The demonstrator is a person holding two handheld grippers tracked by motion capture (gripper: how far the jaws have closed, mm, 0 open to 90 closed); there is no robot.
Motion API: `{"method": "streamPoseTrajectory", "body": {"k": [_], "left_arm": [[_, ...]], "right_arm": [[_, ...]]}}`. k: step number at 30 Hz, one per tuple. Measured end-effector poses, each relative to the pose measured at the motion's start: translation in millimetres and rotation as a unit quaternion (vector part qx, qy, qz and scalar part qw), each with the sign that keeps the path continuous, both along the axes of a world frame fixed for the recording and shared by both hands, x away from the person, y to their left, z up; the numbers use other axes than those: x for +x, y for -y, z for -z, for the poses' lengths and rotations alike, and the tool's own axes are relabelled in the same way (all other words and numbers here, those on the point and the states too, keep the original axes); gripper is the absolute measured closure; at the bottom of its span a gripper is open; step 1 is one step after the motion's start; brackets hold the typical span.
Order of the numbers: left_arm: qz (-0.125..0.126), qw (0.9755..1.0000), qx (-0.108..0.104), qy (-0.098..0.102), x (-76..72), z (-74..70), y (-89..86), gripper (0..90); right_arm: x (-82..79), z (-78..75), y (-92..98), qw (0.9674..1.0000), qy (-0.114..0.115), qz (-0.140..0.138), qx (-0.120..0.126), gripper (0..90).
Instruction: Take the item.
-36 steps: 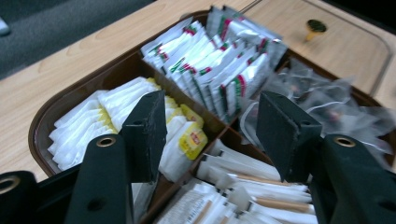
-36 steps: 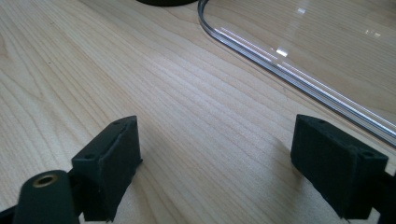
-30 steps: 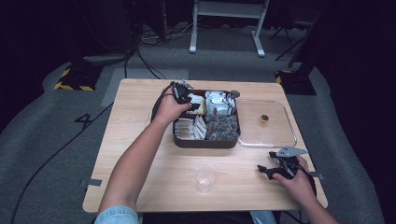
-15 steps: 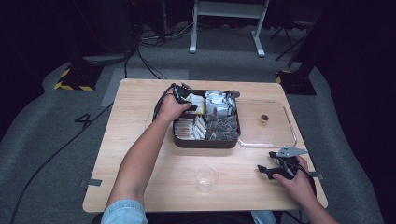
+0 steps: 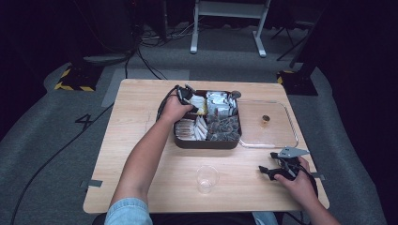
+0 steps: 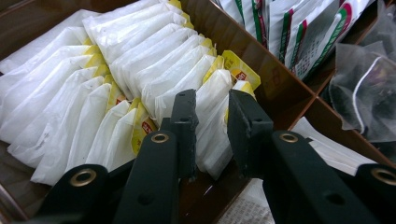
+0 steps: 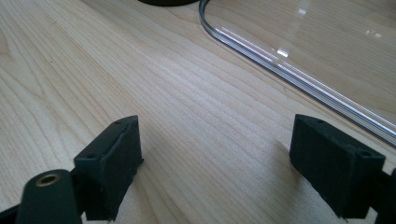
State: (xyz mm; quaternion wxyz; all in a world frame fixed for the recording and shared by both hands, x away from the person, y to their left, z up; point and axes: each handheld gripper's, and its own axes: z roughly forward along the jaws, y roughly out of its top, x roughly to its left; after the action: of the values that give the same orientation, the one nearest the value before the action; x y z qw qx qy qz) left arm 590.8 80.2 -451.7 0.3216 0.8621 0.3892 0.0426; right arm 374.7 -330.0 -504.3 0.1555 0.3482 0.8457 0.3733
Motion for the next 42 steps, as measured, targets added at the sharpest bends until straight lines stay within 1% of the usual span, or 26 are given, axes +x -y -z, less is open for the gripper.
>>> {"method": "streamPoseTrajectory", "body": {"k": [4, 5, 6, 7, 8, 10, 12, 18, 19, 20, 22, 23, 24, 25, 28, 29, 32, 33, 36, 37, 38, 40, 41, 42], "left_arm": [[0.000, 1.0000, 0.004, -0.003, 0.7, 2.2, 0.9, 72.8], [0.001, 1.0000, 0.006, -0.003, 0.7, 3.0, 1.5, 76.8], [0.003, 0.9999, 0.009, -0.004, 0.6, 3.4, 1.9, 76.8], [0.005, 0.9999, 0.013, -0.001, 0.2, 3.5, 2.4, 79.9], [0.008, 0.9999, 0.015, -0.004, -0.4, 3.0, 2.6, 84.7], [0.014, 0.9997, 0.017, -0.005, -1.2, 2.6, 3.1, 89.7], [0.019, 0.9996, 0.022, -0.002, -2.4, 1.1, 3.9, 90.0], [0.033, 0.9993, 0.012, 0.011, -5.6, -5.8, 4.6, 90.0], [0.040, 0.9989, 0.013, 0.019, -6.7, -10.0, 4.1, 90.0], [0.040, 0.9988, 0.013, 0.024, -7.4, -12.0, 4.1, 90.0], [0.041, 0.9987, 0.013, 0.026, -8.2, -14.4, 3.8, 90.0], [0.041, 0.9986, 0.012, 0.030, -9.6, -19.0, 3.2, 90.0], [0.041, 0.9986, 0.012, 0.030, -9.6, -19.0, 3.2, 90.0], [0.042, 0.9985, 0.009, 0.033, -11.3, -23.8, 2.6, 90.0], [0.046, 0.9979, 0.007, 0.045, -13.9, -32.1, 1.7, 90.0], [0.048, 0.9979, 0.006, 0.044, -15.0, -35.3, 1.3, 90.0], [0.051, 0.9973, 0.001, 0.053, -19.1, -44.9, 0.5, 90.0], [0.051, 0.9973, 0.001, 0.053, -19.1, -44.9, 0.5, 90.0], [0.055, 0.9964, -0.006, 0.063, -26.4, -58.8, -1.5, 90.0], [0.055, 0.9964, -0.006, 0.063, -26.4, -58.8, -1.5, 90.0], [0.056, 0.9960, -0.013, 0.068, -29.9, -65.6, -3.6, 90.0], [0.055, 0.9956, -0.029, 0.070, -34.4, -72.5, -5.9, 90.0], [0.055, 0.9956, -0.029, 0.070, -34.4, -72.5, -5.9, 90.0], [0.057, 0.9949, -0.039, 0.074, -39.1, -78.9, -8.1, 90.0]], "right_arm": [[0.0, 0.0, 0.0, 1.0000, 0.000, 0.000, 0.000, 16.9], [-0.1, 0.0, 0.0, 1.0000, 0.000, 0.000, 0.000, 17.1], [-0.1, 0.0, 0.0, 1.0000, 0.000, 0.000, 0.000, 17.1], [-0.1, 0.0, 0.0, 1.0000, 0.000, 0.000, 0.000, 17.1], [-0.1, 0.0, 0.0, 1.0000, 0.000, 0.000, 0.000, 17.2], [-0.1, 0.0, 0.0, 1.0000, 0.000, 0.000, 0.000, 17.2], [-0.1, 0.0, 0.0, 1.0000, 0.000, -0.001, 0.000, 17.2], [-0.1, 0.0, 0.0, 1.0000, 0.000, -0.001, 0.000, 17.3], [-0.1, 0.0, 0.0, 1.0000, 0.000, -0.001, 0.000, 17.3], [-0.1, 0.0, 0.0, 1.0000, 0.000, -0.001, 0.000, 17.3], [-0.1, 0.0, 0.0, 1.0000, 0.000, -0.001, 0.000, 17.3], [-0.1, 0.0, 0.0, 1.0000, 0.000, -0.001, 0.000, 17.3], [-0.1, 0.0, 0.0, 1.0000, 0.000, -0.001, 0.000, 17.3], [-0.1, 0.0, 0.0, 1.0000, 0.000, -0.001, 0.000, 17.3], [-0.1, 0.0, 0.0, 1.0000, 0.000, -0.001, 0.000, 17.3], [-0.1, 0.0, 0.0, 1.0000, 0.000, -0.001, 0.000, 17.3], [-0.2, 0.0, 0.0, 1.0000, 0.000, -0.001, 0.000, 17.4], [-0.2, 0.0, 0.0, 1.0000, 0.000, -0.001, 0.000, 17.5], [-0.2, 0.0, 0.0, 1.0000, 0.000, -0.001, 0.000, 17.5], [-0.2, 0.0, 0.0, 1.0000, 0.000, -0.001, 0.000, 17.5], [-0.2, 0.0, 0.0, 1.0000, 0.000, -0.001, 0.000, 17.5], [-0.3, 0.0, -0.1, 1.0000, 0.000, -0.001, 0.001, 17.5], [-0.2, 0.0, 0.0, 1.0000, 0.000, -0.001, 0.000, 17.5], [-0.2, 0.0, 0.0, 1.0000, 0.000, -0.001, 0.000, 17.5]]}}
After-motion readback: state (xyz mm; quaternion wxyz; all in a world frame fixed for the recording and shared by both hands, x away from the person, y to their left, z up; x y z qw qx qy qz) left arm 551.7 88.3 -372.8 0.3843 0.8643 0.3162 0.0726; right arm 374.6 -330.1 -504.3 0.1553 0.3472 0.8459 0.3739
